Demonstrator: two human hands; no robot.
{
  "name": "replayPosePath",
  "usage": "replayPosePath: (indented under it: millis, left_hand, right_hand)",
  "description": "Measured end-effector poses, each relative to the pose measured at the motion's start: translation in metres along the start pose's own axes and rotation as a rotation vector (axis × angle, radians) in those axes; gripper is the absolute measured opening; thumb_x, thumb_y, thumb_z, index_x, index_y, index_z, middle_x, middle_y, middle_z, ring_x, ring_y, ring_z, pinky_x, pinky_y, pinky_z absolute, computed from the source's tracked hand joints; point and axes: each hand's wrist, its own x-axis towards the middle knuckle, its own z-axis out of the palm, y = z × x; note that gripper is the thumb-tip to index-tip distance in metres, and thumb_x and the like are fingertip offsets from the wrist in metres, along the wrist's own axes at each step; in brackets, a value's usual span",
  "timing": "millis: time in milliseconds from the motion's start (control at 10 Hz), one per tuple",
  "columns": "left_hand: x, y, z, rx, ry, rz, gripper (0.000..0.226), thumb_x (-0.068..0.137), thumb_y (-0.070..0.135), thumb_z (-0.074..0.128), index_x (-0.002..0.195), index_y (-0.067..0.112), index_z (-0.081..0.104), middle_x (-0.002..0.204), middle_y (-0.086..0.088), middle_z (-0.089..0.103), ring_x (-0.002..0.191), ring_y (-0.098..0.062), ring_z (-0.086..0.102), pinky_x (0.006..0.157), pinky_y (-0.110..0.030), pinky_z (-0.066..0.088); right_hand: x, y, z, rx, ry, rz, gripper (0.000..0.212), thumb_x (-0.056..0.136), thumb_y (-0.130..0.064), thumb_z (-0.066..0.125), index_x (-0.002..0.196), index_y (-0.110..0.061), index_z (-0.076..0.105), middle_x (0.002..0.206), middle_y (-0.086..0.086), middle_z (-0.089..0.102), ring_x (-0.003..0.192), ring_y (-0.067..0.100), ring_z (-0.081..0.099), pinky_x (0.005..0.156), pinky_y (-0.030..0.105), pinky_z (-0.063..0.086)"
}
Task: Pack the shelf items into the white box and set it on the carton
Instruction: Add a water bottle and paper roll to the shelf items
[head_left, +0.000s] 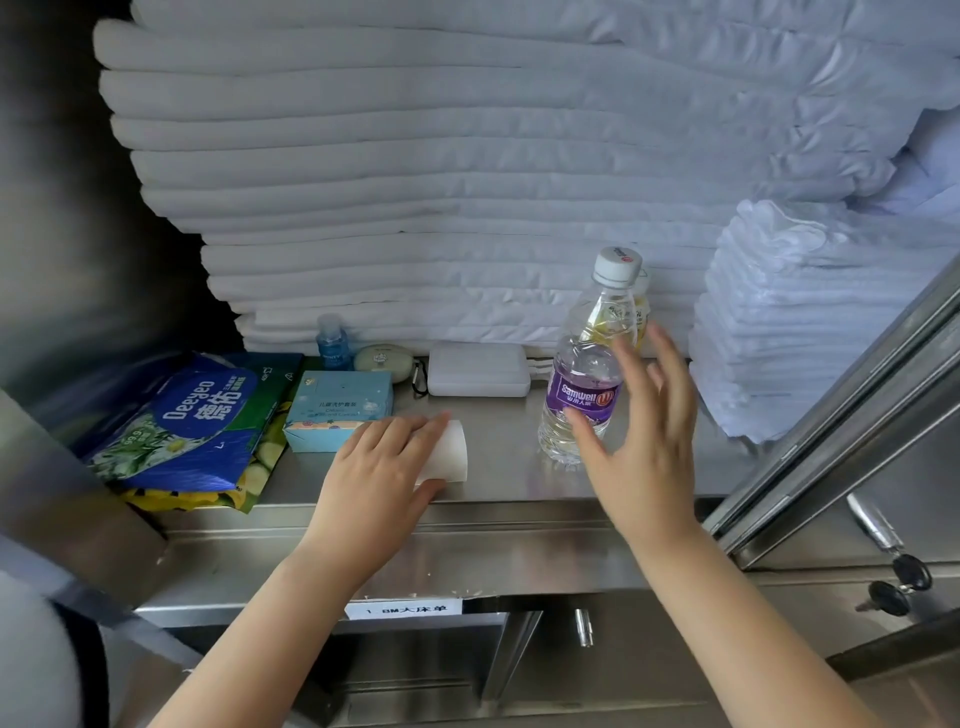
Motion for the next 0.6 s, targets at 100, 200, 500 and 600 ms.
replayPosePath:
  millis: [100, 200, 500, 600]
  left_hand:
    - [0.0, 0.0, -0.001, 0.001, 0.0, 0.0, 0.066, 0.066, 0.028, 0.083, 0.125, 0.011, 0.059, 0.104, -0.003, 0.064, 0.093, -0.027, 0.062, 0.086, -0.038, 0.049]
    - [0.0, 0.0, -0.002, -0.004, -0.009, -0.002, 0.066, 0.067, 0.027, 0.083, 0.126, 0.011, 0.058, 0.104, -0.003, 0.064, 0.093, -0.027, 0.062, 0.086, -0.038, 0.049]
    - [0.0, 0.0, -0.002, -0.006, -0.025, -0.006, 0.066, 0.067, 0.027, 0.082, 0.126, 0.01, 0.058, 0.104, -0.004, 0.064, 0.092, -0.028, 0.062, 0.085, -0.039, 0.049]
    - [0.001, 0.0, -0.002, -0.006, -0.025, -0.004, 0.066, 0.067, 0.027, 0.082, 0.126, 0.01, 0.058, 0.104, -0.005, 0.064, 0.092, -0.028, 0.062, 0.085, -0.04, 0.05]
  right_hand:
    - [-0.028, -0.003, 0.01, -0.105, -0.028, -0.152, 0.042, 0.086, -0.016, 0.068, 0.126, -0.017, 0.055, 0.138, 0.012, 0.035, 0.13, 0.029, 0.037, 0.11, 0.037, 0.031]
    - [-0.039, -0.003, 0.022, -0.121, -0.055, -0.06, 0.049, 0.082, -0.018, 0.071, 0.127, -0.017, 0.054, 0.14, 0.014, 0.029, 0.132, 0.029, 0.032, 0.111, 0.04, 0.031]
    - [-0.025, -0.002, 0.044, 0.004, 0.043, 0.166, 0.068, 0.073, -0.012, 0.079, 0.129, -0.017, 0.042, 0.144, 0.015, 0.015, 0.131, 0.037, 0.036, 0.095, 0.045, 0.049]
    - [-0.021, -0.001, 0.047, 0.045, 0.082, 0.21, 0.069, 0.071, -0.003, 0.078, 0.127, -0.015, 0.039, 0.143, 0.015, 0.016, 0.133, 0.036, 0.036, 0.09, 0.045, 0.052]
